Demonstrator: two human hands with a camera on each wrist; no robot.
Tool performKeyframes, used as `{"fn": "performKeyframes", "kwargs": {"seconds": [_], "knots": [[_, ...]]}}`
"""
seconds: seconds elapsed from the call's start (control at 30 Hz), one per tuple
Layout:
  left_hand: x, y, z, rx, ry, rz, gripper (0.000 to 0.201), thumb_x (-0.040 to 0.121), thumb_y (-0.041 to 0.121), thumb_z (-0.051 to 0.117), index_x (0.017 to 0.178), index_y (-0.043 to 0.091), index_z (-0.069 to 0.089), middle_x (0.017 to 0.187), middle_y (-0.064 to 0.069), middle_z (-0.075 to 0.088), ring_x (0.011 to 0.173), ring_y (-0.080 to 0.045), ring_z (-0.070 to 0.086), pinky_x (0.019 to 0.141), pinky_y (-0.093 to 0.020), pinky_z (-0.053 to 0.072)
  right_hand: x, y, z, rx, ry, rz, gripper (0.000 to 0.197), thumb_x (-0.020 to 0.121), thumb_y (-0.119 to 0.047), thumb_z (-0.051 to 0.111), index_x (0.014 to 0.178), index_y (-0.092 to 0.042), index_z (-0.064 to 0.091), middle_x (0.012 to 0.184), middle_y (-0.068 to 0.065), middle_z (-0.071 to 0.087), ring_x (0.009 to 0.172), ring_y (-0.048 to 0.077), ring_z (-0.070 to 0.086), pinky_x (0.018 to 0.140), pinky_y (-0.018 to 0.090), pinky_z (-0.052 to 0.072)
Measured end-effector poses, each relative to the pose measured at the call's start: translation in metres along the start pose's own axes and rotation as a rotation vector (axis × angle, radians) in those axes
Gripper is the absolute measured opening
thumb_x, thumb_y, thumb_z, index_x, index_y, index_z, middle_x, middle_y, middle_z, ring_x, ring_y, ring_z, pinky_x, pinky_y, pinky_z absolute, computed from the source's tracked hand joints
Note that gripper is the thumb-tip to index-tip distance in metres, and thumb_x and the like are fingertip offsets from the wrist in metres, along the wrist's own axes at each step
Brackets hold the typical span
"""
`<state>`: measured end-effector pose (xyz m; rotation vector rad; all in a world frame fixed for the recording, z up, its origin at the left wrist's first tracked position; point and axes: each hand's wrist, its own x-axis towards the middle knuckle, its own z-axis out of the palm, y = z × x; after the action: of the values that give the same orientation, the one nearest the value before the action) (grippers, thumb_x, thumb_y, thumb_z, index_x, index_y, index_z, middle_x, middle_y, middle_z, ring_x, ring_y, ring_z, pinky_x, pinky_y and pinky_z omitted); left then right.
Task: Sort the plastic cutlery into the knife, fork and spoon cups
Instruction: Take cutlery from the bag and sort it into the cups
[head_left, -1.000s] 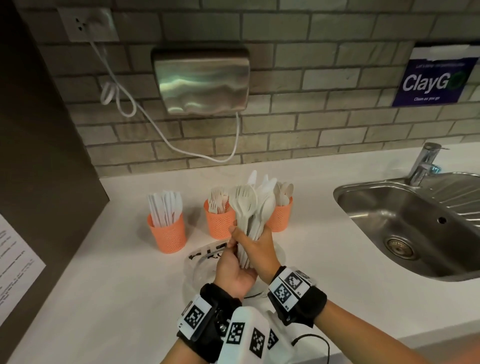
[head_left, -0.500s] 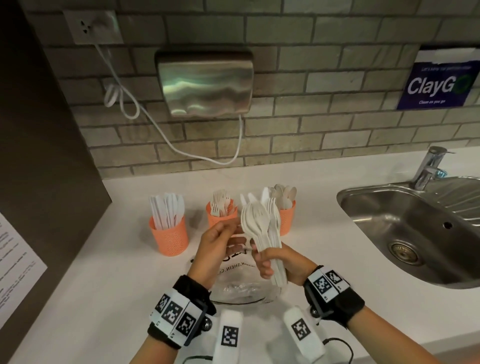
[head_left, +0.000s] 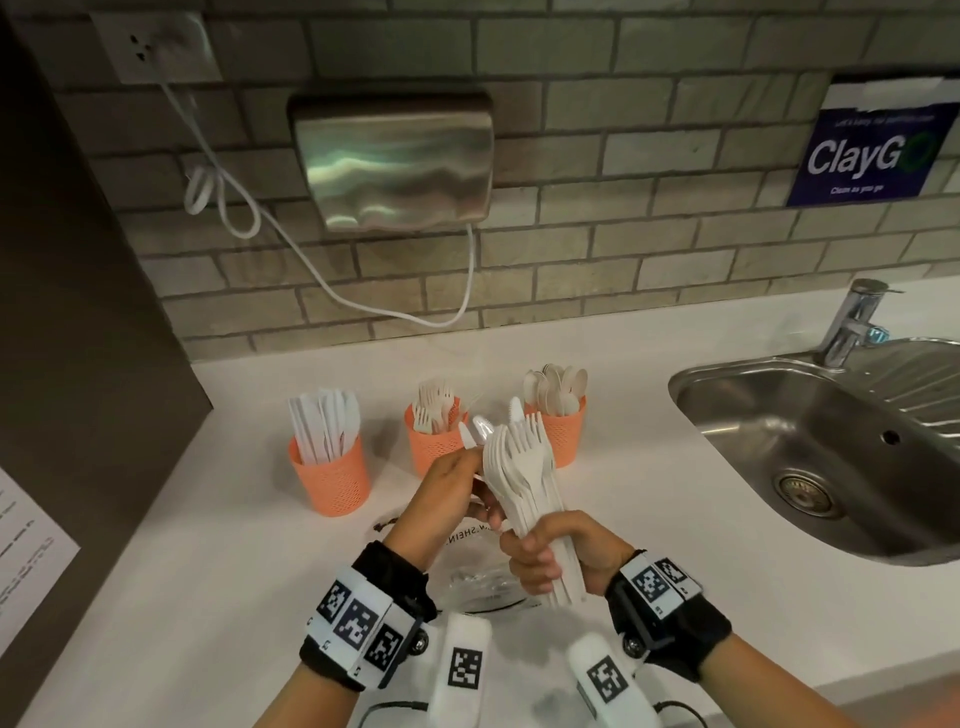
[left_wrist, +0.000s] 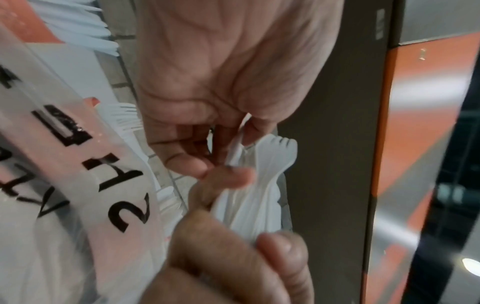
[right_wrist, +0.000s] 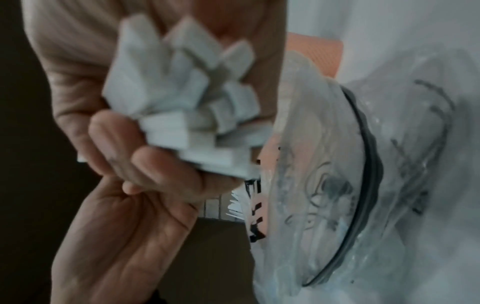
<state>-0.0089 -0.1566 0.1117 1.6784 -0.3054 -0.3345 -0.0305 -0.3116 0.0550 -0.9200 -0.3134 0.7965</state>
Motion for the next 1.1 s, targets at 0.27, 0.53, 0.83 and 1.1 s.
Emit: {"fn": "performKeyframes", "kwargs": {"seconds": [0.27, 0.53, 0.83, 1.1], "knots": [[0.011, 0.012, -0.023, -0.151, 0.35, 0.138, 0.038, 0.102, 0.021, 0.023, 0.104, 0.01, 0.059, 0.081, -0.007, 0.068, 0.074, -0.019, 0.066, 0.061, -0.019, 0.055, -0.003, 0.008, -0.013, 0.102, -0.066, 0.0, 0.046, 0.071, -0.015, 0.063, 0.116, -0.022, 0.061, 0.055, -0.011, 0.049, 0.041, -0.002, 0.044, 0.044, 0.013, 0.039], [0.006, 0.013, -0.032, -0.139, 0.344, 0.114, 0.019, 0.096, 0.023, 0.045, 0.095, 0.017, 0.063, 0.042, 0.011, 0.038, 0.035, 0.0, 0.027, 0.034, -0.013, 0.023, -0.007, 0.004, -0.008, 0.185, -0.184, 0.01, 0.031, 0.074, -0.011, 0.058, 0.105, -0.016, 0.059, 0.053, -0.01, 0.047, 0.041, 0.001, 0.043, 0.045, 0.016, 0.033], [0.0, -0.003, 0.008, -0.199, 0.188, 0.037, 0.024, 0.093, 0.023, 0.053, 0.072, 0.011, 0.053, 0.038, 0.011, 0.034, 0.035, -0.004, 0.026, 0.036, -0.014, 0.023, -0.003, 0.002, 0.001, 0.145, -0.231, 0.061, 0.03, 0.076, -0.013, 0.06, 0.105, -0.018, 0.056, 0.054, -0.01, 0.04, 0.041, 0.004, 0.033, 0.046, 0.013, 0.037], [0.007, 0.005, 0.004, -0.303, 0.294, 0.128, 0.023, 0.096, 0.02, 0.048, 0.096, 0.003, 0.063, 0.054, -0.001, 0.042, 0.036, -0.001, 0.037, 0.036, -0.01, 0.029, -0.006, 0.0, -0.001, 0.046, -0.203, 0.059, 0.036, 0.075, -0.015, 0.064, 0.109, -0.021, 0.054, 0.06, -0.013, 0.053, 0.045, -0.003, 0.048, 0.045, 0.012, 0.038]]}}
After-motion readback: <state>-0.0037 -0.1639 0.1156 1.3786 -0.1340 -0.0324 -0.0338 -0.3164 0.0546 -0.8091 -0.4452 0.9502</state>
